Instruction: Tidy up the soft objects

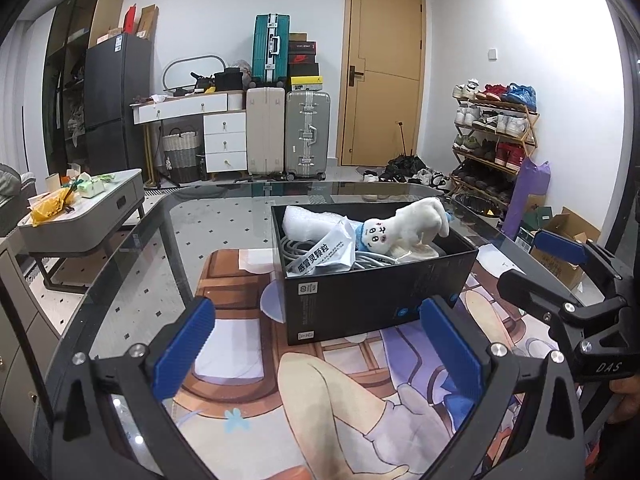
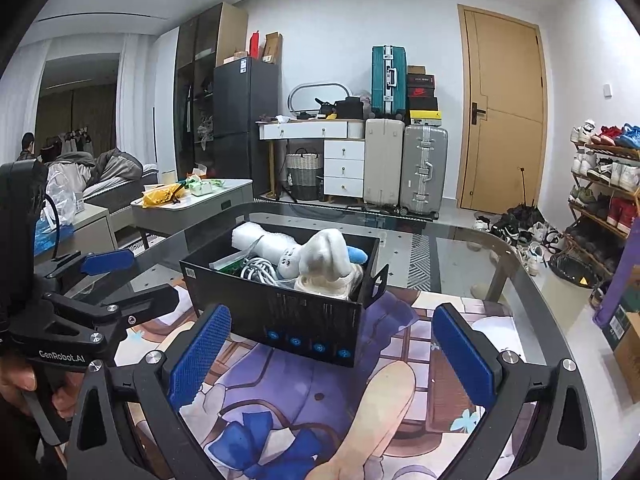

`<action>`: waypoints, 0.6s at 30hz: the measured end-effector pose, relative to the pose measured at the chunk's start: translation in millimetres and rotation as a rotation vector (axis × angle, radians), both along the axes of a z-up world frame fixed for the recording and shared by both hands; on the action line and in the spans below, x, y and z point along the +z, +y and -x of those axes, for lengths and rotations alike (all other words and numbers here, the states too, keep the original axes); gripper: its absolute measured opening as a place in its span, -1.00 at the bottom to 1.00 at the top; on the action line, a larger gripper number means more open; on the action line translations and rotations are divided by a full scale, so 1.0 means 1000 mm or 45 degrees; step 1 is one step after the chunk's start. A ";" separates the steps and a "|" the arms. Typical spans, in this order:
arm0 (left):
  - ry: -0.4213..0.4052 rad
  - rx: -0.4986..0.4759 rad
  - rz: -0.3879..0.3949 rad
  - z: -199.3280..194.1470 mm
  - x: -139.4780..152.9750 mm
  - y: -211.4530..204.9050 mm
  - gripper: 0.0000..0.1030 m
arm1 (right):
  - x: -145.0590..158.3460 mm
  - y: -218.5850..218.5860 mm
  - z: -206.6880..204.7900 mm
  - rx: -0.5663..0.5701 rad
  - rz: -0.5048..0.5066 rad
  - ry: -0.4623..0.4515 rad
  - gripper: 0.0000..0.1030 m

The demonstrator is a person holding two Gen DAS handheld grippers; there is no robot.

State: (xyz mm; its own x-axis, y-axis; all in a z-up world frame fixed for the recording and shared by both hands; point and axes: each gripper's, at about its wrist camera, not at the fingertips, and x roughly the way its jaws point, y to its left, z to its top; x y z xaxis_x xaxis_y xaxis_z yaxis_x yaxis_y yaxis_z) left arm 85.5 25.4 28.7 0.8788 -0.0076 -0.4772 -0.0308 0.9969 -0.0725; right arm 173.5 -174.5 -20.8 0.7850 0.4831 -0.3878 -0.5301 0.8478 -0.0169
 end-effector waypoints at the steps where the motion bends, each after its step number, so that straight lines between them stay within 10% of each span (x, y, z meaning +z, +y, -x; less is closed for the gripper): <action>1: 0.003 0.001 0.005 0.000 0.000 0.001 1.00 | 0.000 0.000 0.000 -0.001 -0.003 0.002 0.99; 18: 0.004 0.005 0.018 0.000 0.000 0.004 1.00 | 0.000 -0.001 0.000 -0.006 -0.011 -0.001 0.99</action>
State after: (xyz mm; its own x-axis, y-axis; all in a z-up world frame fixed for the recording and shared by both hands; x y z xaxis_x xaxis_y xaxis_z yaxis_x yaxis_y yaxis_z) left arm 85.7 29.6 28.6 0.8773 -0.0108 -0.4799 -0.0352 0.9956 -0.0866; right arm 173.5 -175.9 -21.1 0.7877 0.4827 -0.3827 -0.5260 0.8504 -0.0100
